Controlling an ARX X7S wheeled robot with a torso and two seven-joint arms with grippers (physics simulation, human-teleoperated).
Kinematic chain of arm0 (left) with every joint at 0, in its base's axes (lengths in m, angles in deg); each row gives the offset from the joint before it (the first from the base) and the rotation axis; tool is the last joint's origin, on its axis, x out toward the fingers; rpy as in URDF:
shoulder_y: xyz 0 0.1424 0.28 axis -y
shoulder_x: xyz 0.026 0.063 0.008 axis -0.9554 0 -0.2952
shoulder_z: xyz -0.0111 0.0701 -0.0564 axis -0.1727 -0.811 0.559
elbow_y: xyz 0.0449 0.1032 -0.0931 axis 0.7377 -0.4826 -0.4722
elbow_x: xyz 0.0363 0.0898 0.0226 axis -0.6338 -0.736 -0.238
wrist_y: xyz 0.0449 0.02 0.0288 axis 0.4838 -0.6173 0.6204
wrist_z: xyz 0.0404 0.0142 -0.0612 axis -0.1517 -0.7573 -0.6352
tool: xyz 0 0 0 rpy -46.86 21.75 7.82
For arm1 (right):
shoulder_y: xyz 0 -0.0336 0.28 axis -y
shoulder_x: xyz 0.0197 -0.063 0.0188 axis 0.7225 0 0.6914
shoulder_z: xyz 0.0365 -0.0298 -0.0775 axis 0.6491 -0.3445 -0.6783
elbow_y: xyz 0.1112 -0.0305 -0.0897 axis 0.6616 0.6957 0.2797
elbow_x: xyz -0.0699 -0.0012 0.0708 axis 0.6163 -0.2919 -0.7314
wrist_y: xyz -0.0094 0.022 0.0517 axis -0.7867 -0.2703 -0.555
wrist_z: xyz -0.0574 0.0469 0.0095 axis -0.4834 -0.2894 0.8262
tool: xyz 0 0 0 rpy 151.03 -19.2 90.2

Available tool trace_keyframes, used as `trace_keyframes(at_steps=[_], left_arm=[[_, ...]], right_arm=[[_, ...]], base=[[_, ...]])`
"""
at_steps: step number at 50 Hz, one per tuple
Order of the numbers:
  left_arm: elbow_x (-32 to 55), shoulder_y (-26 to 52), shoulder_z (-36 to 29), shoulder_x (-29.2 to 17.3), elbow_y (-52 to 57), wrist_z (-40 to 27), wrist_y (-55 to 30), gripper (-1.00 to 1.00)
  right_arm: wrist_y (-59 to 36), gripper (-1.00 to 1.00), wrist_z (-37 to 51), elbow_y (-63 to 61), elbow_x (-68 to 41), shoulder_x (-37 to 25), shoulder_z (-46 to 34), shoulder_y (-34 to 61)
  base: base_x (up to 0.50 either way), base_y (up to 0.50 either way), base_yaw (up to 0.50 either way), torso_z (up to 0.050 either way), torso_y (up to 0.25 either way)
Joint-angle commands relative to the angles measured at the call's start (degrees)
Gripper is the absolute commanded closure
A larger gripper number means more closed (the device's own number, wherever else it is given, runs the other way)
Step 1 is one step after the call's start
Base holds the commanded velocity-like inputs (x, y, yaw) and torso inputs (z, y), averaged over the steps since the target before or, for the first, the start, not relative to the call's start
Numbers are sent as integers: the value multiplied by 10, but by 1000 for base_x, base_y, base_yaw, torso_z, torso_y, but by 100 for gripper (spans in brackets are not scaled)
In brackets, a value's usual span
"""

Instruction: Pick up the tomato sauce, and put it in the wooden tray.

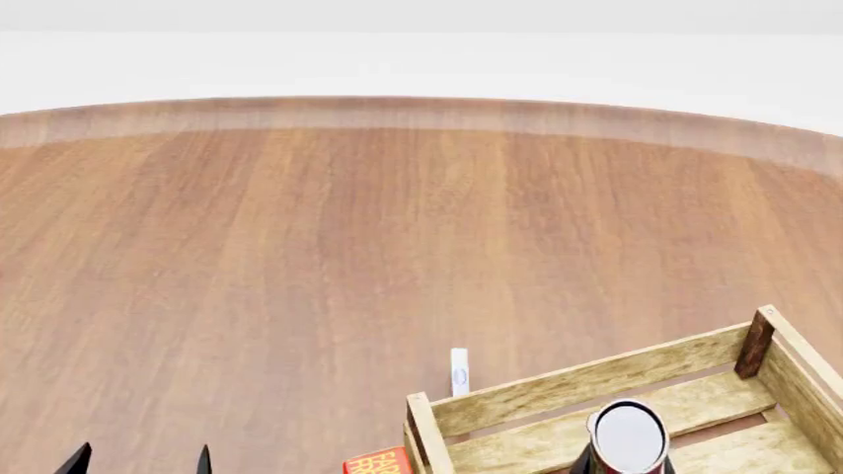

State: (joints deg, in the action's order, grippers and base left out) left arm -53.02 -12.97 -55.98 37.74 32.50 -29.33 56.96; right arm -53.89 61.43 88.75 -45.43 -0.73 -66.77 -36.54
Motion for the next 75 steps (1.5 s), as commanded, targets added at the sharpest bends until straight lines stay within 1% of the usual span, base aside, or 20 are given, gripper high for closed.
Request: trace_keyframes(at_steps=[1,7,14,17,29,35,42,53,75], left_arm=[[1,0,-2,-1,-2,-1,2,-100],[1,0,-3,-1,-2,-2,3,-100],[3,2,-3,-2,-5,-1,5,-100],[4,2,-3,-2,-7,-1,6,-100],[5,3,-5,-3,-6,-2,5,-100],[6,4,-6,-3,-7,-3,6,-100],[5,3,-7,-4,-9,-4,8,-100],[6,3,-9,-5,-5,-6,6,-100],[9,5,-11,-6,-13,-5,14,-100]], right_arm=[[-18,100,-12,50,4,16,4,44],[-24,100,-11,54,4,18,3,49],[-32,100,-18,90,-1,27,4,77],[-38,100,-35,133,-10,39,3,105],[-16,100,-39,239,-1,58,6,154],[0,100,-73,338,-21,78,17,201],[36,100,-93,452,-22,105,22,253],[153,100,-129,709,-15,152,32,347],[149,100,-112,715,55,158,83,344]], base=[[0,0,0,0,0],[0,0,0,0,0],[0,0,0,0,0],[0,0,0,0,0],[0,0,0,0,0],[0,0,0,0,0],[0,0,0,0,1],[0,0,0,0,0],[0,0,0,0,0]])
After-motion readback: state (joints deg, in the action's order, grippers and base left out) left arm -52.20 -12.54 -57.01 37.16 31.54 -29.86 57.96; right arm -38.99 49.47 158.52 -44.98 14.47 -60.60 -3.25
